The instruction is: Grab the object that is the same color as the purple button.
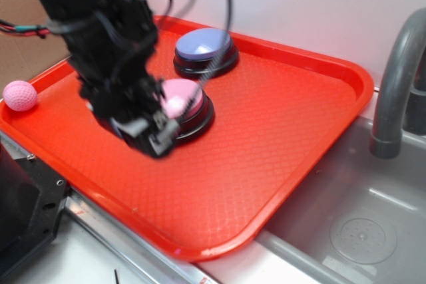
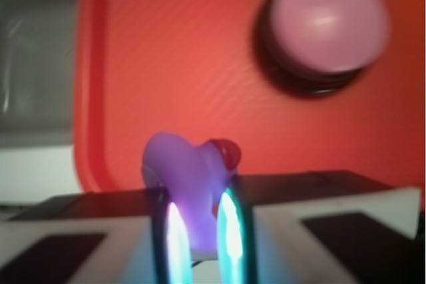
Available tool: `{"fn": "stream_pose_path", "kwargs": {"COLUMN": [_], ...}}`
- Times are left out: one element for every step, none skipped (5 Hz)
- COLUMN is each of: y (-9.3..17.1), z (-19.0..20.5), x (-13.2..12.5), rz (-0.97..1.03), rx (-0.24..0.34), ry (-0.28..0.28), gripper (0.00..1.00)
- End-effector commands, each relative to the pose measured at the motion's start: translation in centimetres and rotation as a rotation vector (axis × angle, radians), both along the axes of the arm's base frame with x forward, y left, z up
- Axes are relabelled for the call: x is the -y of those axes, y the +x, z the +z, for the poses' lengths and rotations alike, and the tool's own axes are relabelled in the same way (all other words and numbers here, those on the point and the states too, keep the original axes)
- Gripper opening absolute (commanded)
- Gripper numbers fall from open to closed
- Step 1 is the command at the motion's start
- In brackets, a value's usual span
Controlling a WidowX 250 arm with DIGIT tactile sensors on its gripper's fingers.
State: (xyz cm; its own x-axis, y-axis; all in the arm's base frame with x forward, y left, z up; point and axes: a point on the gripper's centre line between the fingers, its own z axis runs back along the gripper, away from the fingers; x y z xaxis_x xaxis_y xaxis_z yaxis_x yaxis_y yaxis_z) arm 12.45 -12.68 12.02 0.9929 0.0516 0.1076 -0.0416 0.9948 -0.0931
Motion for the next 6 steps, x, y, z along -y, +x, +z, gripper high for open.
{"fn": "stream_pose_path", "kwargs": {"y": [0.0, -0.5, -0.7, 0.8, 1.5, 1.8], "z": [2.0, 2.7, 3.0, 3.8, 4.0, 4.2], "x": [-3.4, -7.4, -12.4, -14.4, -14.4, -13.8], "rz": [0.269, 0.357, 0.421, 0.389, 0.267, 0.198], "rx": [-0.047, -0.045, -0.028, -0.02, -0.013, 0.006], "ry": [0.05, 0.043, 0.018, 0.035, 0.067, 0.087], "gripper": [0.0, 0.0, 0.0, 0.0, 0.0, 0.0]}}
